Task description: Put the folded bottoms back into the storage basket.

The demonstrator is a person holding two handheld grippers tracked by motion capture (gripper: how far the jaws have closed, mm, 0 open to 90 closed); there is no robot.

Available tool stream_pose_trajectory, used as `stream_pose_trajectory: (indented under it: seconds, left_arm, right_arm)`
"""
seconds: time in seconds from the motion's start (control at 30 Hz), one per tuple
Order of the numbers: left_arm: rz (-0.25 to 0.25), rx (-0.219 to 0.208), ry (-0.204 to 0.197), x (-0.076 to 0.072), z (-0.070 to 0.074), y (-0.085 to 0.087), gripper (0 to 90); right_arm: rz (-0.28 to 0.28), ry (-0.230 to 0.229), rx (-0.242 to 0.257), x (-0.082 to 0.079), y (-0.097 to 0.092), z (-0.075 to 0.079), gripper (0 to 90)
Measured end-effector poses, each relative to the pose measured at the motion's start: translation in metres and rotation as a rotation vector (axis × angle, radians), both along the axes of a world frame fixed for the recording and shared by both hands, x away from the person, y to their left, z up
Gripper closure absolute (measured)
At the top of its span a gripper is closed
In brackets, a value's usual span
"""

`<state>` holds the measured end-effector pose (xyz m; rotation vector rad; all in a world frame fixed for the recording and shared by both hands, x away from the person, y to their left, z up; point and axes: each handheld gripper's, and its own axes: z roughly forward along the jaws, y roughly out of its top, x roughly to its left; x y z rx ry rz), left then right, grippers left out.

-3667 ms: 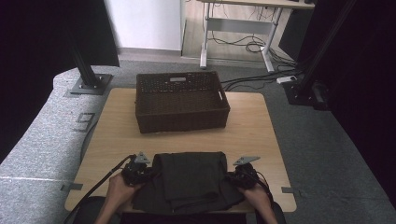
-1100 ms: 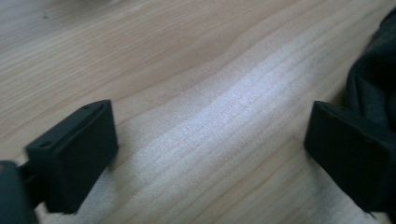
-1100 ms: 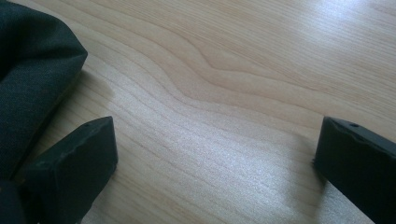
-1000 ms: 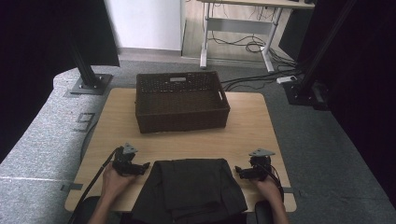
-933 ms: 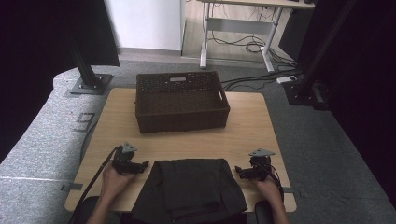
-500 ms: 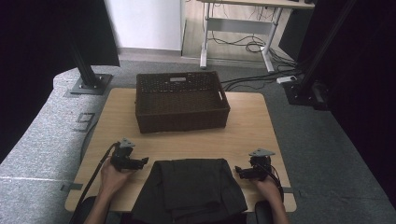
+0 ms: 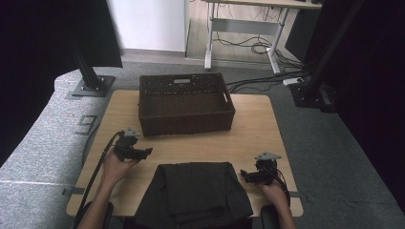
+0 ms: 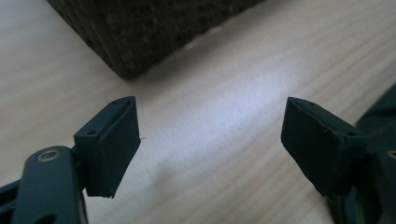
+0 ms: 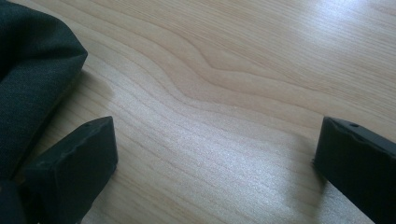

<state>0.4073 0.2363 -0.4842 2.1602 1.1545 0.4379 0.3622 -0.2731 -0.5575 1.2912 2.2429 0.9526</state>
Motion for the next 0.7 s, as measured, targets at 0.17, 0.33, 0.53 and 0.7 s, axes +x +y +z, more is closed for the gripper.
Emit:
stream_pose_trajectory:
  seconds: [0.17, 0.33, 0.53, 0.7]
  left_arm:
    - [0.01, -0.025, -0.021, 0.019, 0.023, 0.005, 23.7]
    - [0.038, -0.044, -0.043, 0.034, 0.042, 0.011, 26.7]
    - [0.062, -0.037, -0.065, 0.048, 0.057, 0.012, 29.3]
    - [0.088, -0.025, -0.073, 0.063, 0.066, 0.011, 33.1]
  right_arm:
    - [0.0, 0.0, 0.0, 0.0, 0.0, 0.0, 0.0]
    - [-0.001, 0.0, 0.0, 0.0, 0.0, 0.0, 0.0]
    - [0.0, -0.002, 0.0, 0.0, 0.0, 0.0, 0.0]
    - [0.0, -0.002, 0.0, 0.0, 0.0, 0.0, 0.0]
